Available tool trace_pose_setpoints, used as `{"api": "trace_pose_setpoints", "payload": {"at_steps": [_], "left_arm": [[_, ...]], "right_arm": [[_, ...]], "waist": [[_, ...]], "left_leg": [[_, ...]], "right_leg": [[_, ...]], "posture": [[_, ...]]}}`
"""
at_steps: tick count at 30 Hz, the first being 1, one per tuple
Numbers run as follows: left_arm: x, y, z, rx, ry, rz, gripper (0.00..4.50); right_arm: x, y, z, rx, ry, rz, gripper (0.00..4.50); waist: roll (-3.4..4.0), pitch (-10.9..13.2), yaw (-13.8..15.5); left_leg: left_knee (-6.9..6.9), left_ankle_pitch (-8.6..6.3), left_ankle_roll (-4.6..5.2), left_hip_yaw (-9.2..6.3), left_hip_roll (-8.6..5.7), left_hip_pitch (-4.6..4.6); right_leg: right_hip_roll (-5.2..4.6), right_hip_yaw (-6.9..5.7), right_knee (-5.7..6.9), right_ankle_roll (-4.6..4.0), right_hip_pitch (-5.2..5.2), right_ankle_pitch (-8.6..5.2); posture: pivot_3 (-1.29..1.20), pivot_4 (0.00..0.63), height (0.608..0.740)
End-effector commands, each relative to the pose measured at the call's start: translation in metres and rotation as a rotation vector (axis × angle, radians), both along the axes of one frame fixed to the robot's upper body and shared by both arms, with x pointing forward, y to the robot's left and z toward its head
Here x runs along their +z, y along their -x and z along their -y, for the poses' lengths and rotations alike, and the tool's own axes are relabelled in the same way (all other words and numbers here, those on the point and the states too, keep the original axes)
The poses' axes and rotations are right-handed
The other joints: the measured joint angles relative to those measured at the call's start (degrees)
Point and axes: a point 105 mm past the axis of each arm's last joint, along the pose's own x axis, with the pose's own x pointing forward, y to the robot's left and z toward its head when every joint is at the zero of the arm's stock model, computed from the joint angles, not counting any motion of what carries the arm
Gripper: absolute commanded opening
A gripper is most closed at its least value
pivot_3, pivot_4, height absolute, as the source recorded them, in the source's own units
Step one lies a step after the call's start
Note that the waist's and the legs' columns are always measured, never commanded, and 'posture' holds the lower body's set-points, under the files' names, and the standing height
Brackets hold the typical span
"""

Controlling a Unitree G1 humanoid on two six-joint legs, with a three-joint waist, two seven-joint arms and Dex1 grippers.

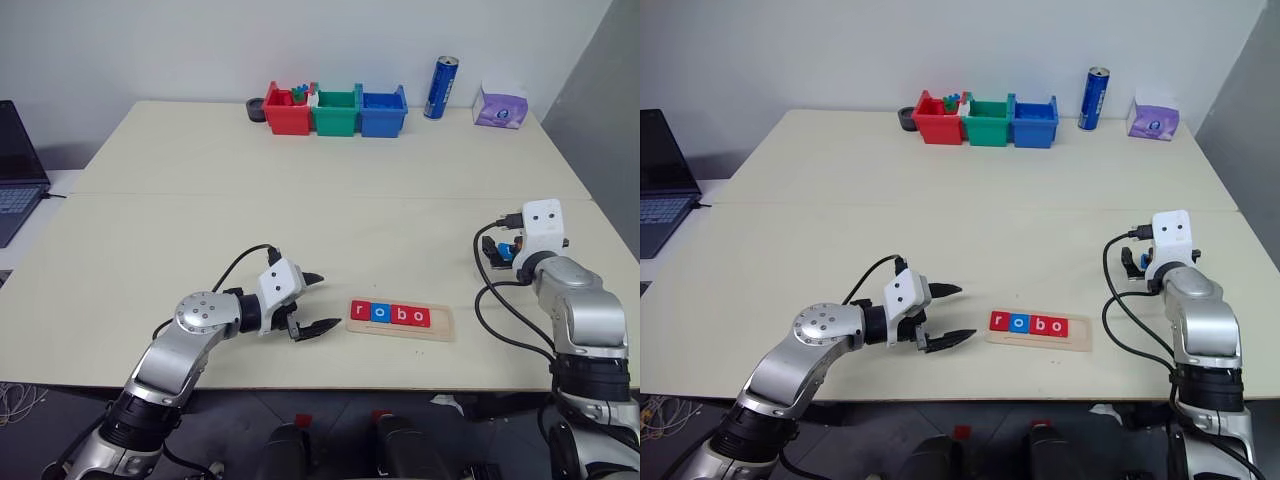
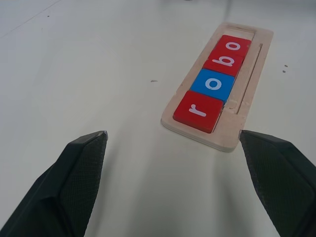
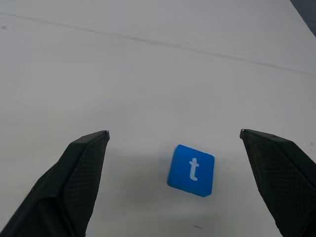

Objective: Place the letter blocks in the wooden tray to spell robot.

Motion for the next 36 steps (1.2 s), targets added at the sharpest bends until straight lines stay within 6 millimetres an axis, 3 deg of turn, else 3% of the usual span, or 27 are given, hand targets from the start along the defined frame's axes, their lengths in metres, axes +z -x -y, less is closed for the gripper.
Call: {"api": "trace_pose_setpoints", "payload": {"at_steps": [1, 10, 13, 20, 24, 28, 36], "left_arm": [[0.011, 0.002, 0.004, -0.019, 0.017, 0.044, 4.50], [-0.001, 0.010, -0.020, -0.024, -0.049, -0.003, 4.50], [-0.004, 0.012, -0.028, -0.046, -0.064, -0.024, 4.50], [-0.005, 0.010, -0.030, -0.057, -0.061, -0.025, 4.50], [-0.004, 0.014, -0.027, -0.082, -0.040, -0.031, 4.50], [0.000, 0.018, -0.024, -0.121, -0.009, -0.035, 4.50], [0.000, 0.018, -0.021, -0.164, -0.020, -0.045, 4.50]], "right_arm": [[0.008, -0.006, 0.015, -0.075, -0.063, 0.028, 4.47], [-0.015, -0.012, 0.008, -0.067, -0.174, -0.067, 4.47], [-0.019, -0.012, 0.007, -0.060, -0.167, -0.081, 3.89], [-0.027, -0.009, 0.004, -0.064, -0.162, -0.102, 1.48], [-0.018, -0.001, 0.000, -0.060, -0.151, -0.050, 1.47], [-0.010, 0.029, -0.020, 0.030, -0.083, -0.009, 1.47], [-0.033, 0.109, -0.050, 0.039, -0.126, -0.081, 1.47]], "waist": [[0.00, 0.00, -0.02], [0.03, 0.01, -0.24], [0.03, 0.01, -0.25], [0.03, 0.00, -0.23], [0.04, 0.00, -0.19], [0.05, -0.01, 0.00], [0.07, -0.03, -0.01]], "left_leg": [[0.00, 0.00, 0.00, 0.00, 0.00, 0.00], [-0.04, 0.00, 0.00, -0.01, 0.02, 0.01], [-0.03, 0.00, 0.00, 0.02, 0.01, 0.02], [-0.03, 0.00, 0.01, 0.04, 0.02, 0.01], [-0.04, 0.00, 0.01, 0.00, 0.03, -0.01], [-0.07, 0.00, 0.01, -0.10, 0.05, -0.15], [-0.02, 0.00, 0.00, -0.18, 0.07, -0.37]], "right_leg": [[0.00, 0.00, 0.00, 0.00, 0.00, 0.00], [0.03, 0.05, 0.00, -0.01, -0.01, 0.00], [0.03, 0.03, 0.00, -0.01, -0.01, 0.00], [0.02, 0.00, -0.02, 0.00, -0.01, -0.01], [0.02, 0.02, -0.02, 0.00, -0.01, -0.01], [0.02, -0.01, -0.02, 0.00, -0.10, -0.02], [0.02, -0.05, -0.01, 0.28, -0.28, -0.18]], "posture": [[0.00, 0.150, 0.740], [0.00, 0.150, 0.740], [0.00, 0.150, 0.740], [0.00, 0.150, 0.740], [0.00, 0.150, 0.740], [0.00, 0.150, 0.740], [0.00, 0.150, 0.740]]}}
